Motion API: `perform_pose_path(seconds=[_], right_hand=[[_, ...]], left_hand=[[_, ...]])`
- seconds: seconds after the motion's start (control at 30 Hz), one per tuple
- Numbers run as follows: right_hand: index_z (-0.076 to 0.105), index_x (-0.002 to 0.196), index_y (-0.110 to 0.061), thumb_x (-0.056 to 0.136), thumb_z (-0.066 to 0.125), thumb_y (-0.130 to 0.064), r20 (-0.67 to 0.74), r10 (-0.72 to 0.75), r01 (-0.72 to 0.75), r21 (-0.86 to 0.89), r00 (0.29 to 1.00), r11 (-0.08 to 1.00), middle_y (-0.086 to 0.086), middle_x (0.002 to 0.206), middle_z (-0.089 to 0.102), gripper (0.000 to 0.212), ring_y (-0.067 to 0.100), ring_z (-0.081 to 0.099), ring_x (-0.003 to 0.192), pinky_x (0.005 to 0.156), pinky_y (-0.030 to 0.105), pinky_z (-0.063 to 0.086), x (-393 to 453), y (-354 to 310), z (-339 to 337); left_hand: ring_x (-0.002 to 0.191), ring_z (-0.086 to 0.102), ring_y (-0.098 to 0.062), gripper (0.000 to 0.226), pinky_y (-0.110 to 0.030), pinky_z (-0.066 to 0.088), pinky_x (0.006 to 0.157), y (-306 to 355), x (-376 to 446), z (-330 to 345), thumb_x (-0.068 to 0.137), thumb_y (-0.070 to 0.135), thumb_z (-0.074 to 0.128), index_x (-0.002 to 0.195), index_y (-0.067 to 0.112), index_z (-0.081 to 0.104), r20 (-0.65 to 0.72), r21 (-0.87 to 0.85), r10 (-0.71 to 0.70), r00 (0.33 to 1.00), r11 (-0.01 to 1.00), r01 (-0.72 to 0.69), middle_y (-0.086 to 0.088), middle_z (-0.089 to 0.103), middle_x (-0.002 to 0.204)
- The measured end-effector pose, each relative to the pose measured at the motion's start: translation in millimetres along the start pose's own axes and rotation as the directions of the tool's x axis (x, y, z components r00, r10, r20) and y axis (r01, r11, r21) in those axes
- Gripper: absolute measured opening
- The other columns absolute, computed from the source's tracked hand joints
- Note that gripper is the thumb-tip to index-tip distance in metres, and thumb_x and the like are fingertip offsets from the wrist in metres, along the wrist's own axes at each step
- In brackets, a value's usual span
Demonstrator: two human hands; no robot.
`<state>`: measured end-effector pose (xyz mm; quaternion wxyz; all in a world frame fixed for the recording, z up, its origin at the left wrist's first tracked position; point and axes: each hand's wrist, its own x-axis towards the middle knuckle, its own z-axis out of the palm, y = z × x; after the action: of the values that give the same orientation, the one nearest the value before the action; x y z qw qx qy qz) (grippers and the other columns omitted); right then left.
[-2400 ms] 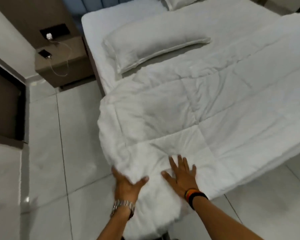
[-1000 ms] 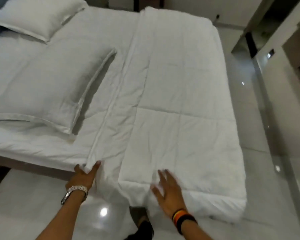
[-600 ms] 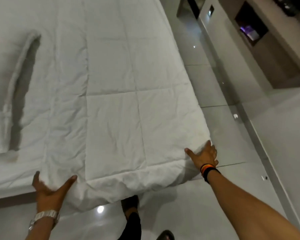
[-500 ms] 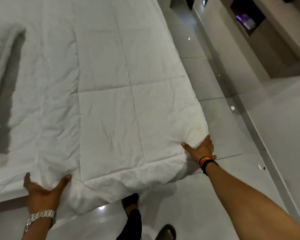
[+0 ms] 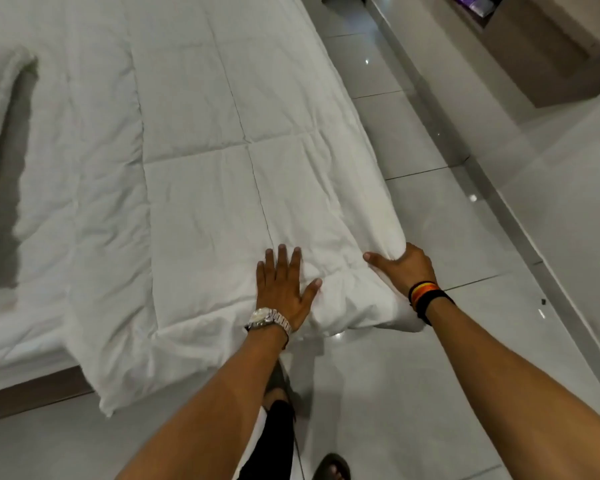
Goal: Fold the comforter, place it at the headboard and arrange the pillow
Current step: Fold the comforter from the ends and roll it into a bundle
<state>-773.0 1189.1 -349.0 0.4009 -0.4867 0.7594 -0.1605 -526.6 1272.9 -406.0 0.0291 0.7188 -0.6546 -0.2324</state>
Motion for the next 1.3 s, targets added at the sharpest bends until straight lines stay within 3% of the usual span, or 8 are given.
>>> perform_pose_path(seconds=[0.13, 0.27, 0.47, 0.63, 0.83, 0.97, 1.17, 1.3], right_hand=[[0.070, 0.094, -0.026, 0.074, 0.095, -0.044, 0.103, -0.053, 0.021, 0.287, 0.993, 0.958, -0.008, 0.098, 0.074, 0.037, 0.009, 0.069, 0.088, 0.070, 0.021, 0.051, -78.6, 0.4, -41.2], [0.072, 0.099, -0.020, 0.071, 0.094, -0.054, 0.051, -0.013, 0.005, 0.150, 0.999, 0.989, -0.003, 0.100, 0.075, 0.049, 0.012, 0.067, 0.086, 0.067, 0.026, 0.050, -112.2, 17.1, -63.8], [0.052, 0.147, -0.010, 0.058, 0.086, -0.079, 0.013, 0.139, -0.139, 0.018, 0.990, 0.990, 0.018, 0.143, 0.062, 0.118, 0.037, 0.062, 0.119, 0.099, 0.041, 0.051, -93.1, 39.3, -21.2], [0.017, 0.167, -0.018, 0.056, 0.083, -0.084, 0.089, 0.510, -0.495, 0.430, 0.856, 0.755, 0.010, 0.170, 0.030, 0.145, 0.041, 0.041, 0.148, 0.111, 0.061, 0.047, -104.3, 71.4, 70.6], [0.046, 0.156, -0.031, 0.042, 0.081, -0.094, 0.431, 0.374, -0.556, 0.752, 0.821, 0.354, 0.010, 0.151, 0.059, 0.135, 0.038, 0.063, 0.128, 0.098, 0.062, 0.057, -75.3, 36.8, 172.8], [0.054, 0.146, -0.033, 0.032, 0.080, -0.097, 0.423, 0.391, -0.557, 0.756, 0.817, 0.345, 0.006, 0.140, 0.066, 0.133, 0.041, 0.063, 0.125, 0.095, 0.073, 0.053, -66.8, 25.3, 187.0], [0.053, 0.146, -0.023, 0.021, 0.081, -0.095, 0.427, 0.422, -0.574, 0.748, 0.800, 0.332, 0.010, 0.139, 0.063, 0.148, 0.033, 0.065, 0.117, 0.083, 0.052, 0.061, -110.9, 32.7, 188.1], [0.049, 0.152, -0.022, 0.051, 0.074, -0.088, 0.427, 0.386, -0.555, 0.762, 0.818, 0.333, 0.009, 0.135, 0.065, 0.124, 0.028, 0.069, 0.109, 0.068, 0.041, 0.062, -106.9, 22.1, 193.8]], left_hand=[[0.161, -0.002, -0.027, 0.079, -0.047, 0.000, 0.129, 2.0, -55.4, -17.4, 0.102, 0.069, 0.024, 0.167, 0.028, 0.004, 0.025, -0.058, 0.007, 1.000, 0.998, -0.005, -0.002, 0.000, 0.175], [0.158, 0.018, -0.033, 0.088, -0.049, 0.017, 0.125, -45.9, -127.3, -36.4, 0.096, 0.073, 0.026, 0.165, 0.019, 0.022, -0.095, -0.153, -0.195, 0.976, 0.972, 0.179, -0.012, 0.018, 0.172], [0.151, 0.025, -0.048, 0.129, -0.057, 0.024, 0.123, -180.8, -182.5, -59.7, 0.067, 0.083, 0.056, 0.158, -0.003, 0.025, -0.091, -0.619, -0.843, 0.530, 0.465, 0.633, -0.030, 0.029, 0.163], [0.148, 0.037, -0.034, 0.149, -0.047, 0.033, 0.122, -221.7, -156.3, -65.8, 0.050, 0.068, 0.093, 0.163, 0.018, 0.009, 0.019, -0.849, -0.841, 0.541, 0.273, 0.452, -0.014, 0.033, 0.164], [0.117, 0.062, -0.033, 0.098, -0.040, 0.050, 0.098, -201.8, -126.5, -80.8, 0.063, 0.056, 0.093, 0.141, 0.011, 0.053, 0.064, -0.886, -0.890, 0.452, 0.158, 0.437, -0.013, 0.065, 0.132], [0.095, 0.064, -0.028, 0.063, -0.035, 0.047, 0.084, -230.6, -164.7, -99.2, 0.074, 0.048, 0.089, 0.117, 0.006, 0.070, 0.082, -0.857, -0.878, 0.471, 0.179, 0.483, -0.010, 0.069, 0.105], [0.101, 0.063, -0.034, 0.084, -0.044, 0.048, 0.092, -286.0, -231.5, -117.1, 0.062, 0.079, 0.080, 0.114, 0.015, 0.068, 0.158, -0.718, -0.864, 0.479, 0.233, 0.656, -0.012, 0.070, 0.115], [0.116, 0.062, -0.035, 0.102, -0.048, 0.049, 0.100, -281.2, -244.5, -67.6, 0.061, 0.087, 0.072, 0.138, 0.021, 0.057, 0.164, -0.753, -0.870, 0.465, 0.194, 0.629, -0.010, 0.066, 0.132]])
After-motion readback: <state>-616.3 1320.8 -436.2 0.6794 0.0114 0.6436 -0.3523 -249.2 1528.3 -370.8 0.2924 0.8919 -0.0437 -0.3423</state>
